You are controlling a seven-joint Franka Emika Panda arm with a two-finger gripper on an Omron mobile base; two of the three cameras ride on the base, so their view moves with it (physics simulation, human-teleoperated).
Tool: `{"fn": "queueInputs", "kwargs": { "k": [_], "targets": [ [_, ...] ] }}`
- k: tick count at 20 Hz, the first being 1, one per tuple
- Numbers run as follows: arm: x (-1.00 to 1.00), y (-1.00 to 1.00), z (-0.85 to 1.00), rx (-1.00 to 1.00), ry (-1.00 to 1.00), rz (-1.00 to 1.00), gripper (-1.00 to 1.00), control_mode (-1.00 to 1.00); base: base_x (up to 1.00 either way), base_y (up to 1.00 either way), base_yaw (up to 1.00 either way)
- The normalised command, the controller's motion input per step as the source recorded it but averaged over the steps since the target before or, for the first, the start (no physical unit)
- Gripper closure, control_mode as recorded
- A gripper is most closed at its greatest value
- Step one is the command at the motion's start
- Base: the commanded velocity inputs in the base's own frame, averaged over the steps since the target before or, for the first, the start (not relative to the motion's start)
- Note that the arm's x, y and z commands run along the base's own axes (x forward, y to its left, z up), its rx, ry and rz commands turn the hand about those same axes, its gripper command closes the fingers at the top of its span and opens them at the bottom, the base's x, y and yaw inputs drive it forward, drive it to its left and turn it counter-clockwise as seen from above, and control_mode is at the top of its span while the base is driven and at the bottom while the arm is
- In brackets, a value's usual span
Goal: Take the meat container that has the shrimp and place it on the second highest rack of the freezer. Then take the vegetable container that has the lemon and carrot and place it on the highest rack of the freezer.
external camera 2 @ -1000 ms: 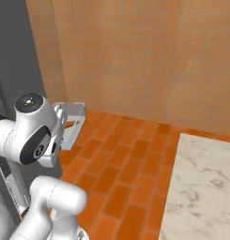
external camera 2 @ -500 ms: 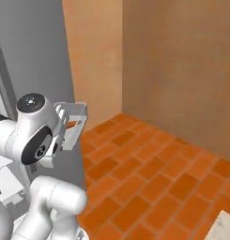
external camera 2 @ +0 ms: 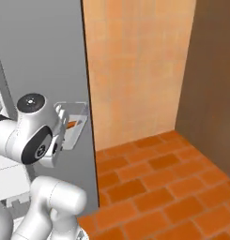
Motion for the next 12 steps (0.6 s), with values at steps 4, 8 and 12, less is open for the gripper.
{"fn": "queueInputs", "kwargs": {
  "k": [4, 8, 12],
  "targets": [
    [0.0, 0.0, 0.0, 0.0, 0.0, 0.0, 1.0, 1.0, 0.09, -0.23, 0.7],
    [0.0, 0.0, 0.0, 0.0, 0.0, 0.0, 1.0, 1.0, 0.0, -0.02, 0.69],
    [0.0, 0.0, 0.0, 0.0, 0.0, 0.0, 1.0, 1.0, 0.0, 0.0, 0.64]
  ]
}}
